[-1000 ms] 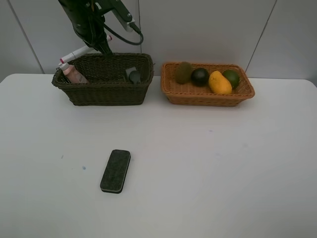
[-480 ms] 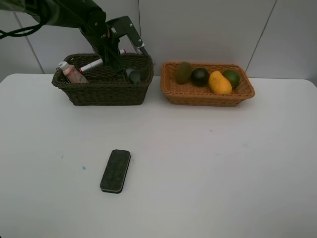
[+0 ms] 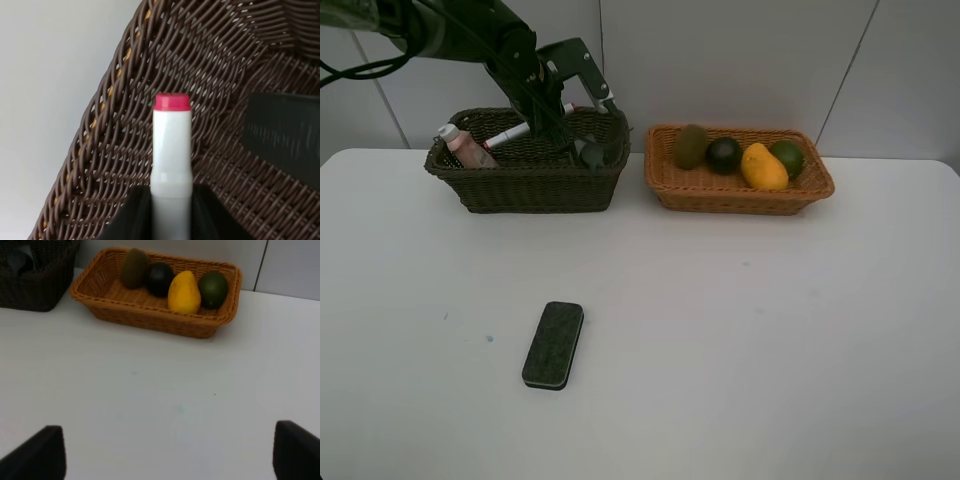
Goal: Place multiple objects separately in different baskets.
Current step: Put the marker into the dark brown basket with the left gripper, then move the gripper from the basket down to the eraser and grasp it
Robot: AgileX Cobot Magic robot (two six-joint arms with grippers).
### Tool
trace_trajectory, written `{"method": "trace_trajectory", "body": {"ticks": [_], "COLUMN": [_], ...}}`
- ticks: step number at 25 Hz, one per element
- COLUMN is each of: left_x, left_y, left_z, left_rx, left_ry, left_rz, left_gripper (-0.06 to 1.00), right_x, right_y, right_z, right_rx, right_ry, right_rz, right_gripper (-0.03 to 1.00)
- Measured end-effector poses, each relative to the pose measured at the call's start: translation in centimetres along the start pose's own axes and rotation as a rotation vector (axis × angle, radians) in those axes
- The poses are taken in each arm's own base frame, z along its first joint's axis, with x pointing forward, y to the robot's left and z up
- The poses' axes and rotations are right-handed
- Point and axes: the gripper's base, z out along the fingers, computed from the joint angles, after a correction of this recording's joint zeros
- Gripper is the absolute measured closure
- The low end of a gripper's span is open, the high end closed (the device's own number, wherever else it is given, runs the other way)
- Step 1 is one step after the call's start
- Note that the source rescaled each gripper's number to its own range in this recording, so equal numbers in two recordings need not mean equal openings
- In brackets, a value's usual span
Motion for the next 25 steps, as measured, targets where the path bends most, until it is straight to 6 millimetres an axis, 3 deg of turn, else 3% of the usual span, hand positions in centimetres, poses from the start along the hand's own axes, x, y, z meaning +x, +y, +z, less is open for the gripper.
{"method": "trace_trajectory", "body": {"ticks": [2,4,5,7,9,10,13,25], "left_x": [0.0,0.0,0.0,0.0,0.0,0.0,-0.02,-0.02], "left_y": [0.0,0.0,0.0,0.0,0.0,0.0,0.0,0.0], "left_z": [0.0,0.0,0.0,0.0,0.0,0.0,0.0,0.0], "left_rx": [0.0,0.0,0.0,0.0,0.0,0.0,0.0,-0.001], "left_ry": [0.0,0.0,0.0,0.0,0.0,0.0,-0.002,-0.003], "left_rz": [0.0,0.0,0.0,0.0,-0.001,-0.001,-0.001,0.0], "left_gripper": [0.92,0.8,0.69,0.35,0.11,0.03,-0.04,-0.05], "right_x": [0.0,0.0,0.0,0.0,0.0,0.0,0.0,0.0], "right_y": [0.0,0.0,0.0,0.0,0.0,0.0,0.0,0.0], "right_z": [0.0,0.0,0.0,0.0,0.0,0.0,0.0,0.0], "right_rx": [0.0,0.0,0.0,0.0,0.0,0.0,0.0,0.0], "right_ry": [0.0,0.0,0.0,0.0,0.0,0.0,0.0,0.0], "right_rz": [0.0,0.0,0.0,0.0,0.0,0.0,0.0,0.0], "right_gripper": [-0.03,-0.03,-0.03,-0.03,-0.03,-0.03,-0.03,-0.03]}}
